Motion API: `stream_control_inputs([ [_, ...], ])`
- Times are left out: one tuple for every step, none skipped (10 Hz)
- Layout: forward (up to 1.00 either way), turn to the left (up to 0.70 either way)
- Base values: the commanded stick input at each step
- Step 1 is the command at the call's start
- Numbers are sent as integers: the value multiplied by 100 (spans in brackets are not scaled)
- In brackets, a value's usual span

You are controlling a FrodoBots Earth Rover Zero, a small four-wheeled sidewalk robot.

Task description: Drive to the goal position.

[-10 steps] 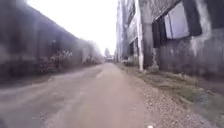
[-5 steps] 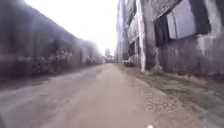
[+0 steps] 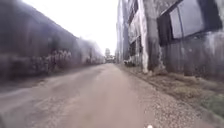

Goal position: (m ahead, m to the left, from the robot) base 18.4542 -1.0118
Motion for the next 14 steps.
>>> stream_control_inputs([
  [50,0],
  [50,0],
  [50,0],
  [50,0],
  [50,0],
  [50,0],
  [50,0],
  [50,0],
  [50,0],
  [50,0],
  [50,0],
  [50,0],
  [50,0],
  [50,0],
])
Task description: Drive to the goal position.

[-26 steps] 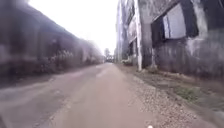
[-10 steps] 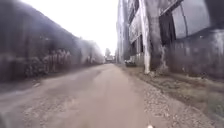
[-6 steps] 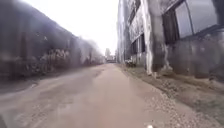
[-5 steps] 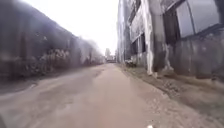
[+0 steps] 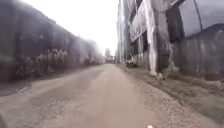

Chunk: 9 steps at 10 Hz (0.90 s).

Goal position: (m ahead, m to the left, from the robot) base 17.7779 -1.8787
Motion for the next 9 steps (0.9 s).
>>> stream_control_inputs([
  [50,0],
  [50,0],
  [50,0],
  [50,0],
  [50,0],
  [50,0],
  [50,0],
  [50,0],
  [50,0],
])
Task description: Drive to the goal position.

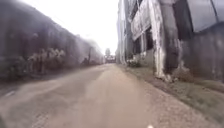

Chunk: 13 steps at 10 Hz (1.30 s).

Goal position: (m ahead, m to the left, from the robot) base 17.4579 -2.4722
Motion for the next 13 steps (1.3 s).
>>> stream_control_inputs([
  [50,0],
  [50,0],
  [50,0],
  [50,0],
  [50,0],
  [50,0],
  [50,0],
  [50,0],
  [50,0],
  [50,0],
  [50,0],
  [50,0],
  [50,0],
])
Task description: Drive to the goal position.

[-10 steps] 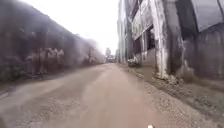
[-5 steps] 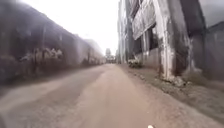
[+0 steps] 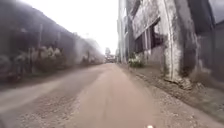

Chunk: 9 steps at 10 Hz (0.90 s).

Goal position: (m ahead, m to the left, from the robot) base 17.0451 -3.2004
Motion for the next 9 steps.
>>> stream_control_inputs([
  [50,0],
  [50,0],
  [50,0],
  [50,0],
  [50,0],
  [50,0],
  [50,0],
  [50,0],
  [50,0],
])
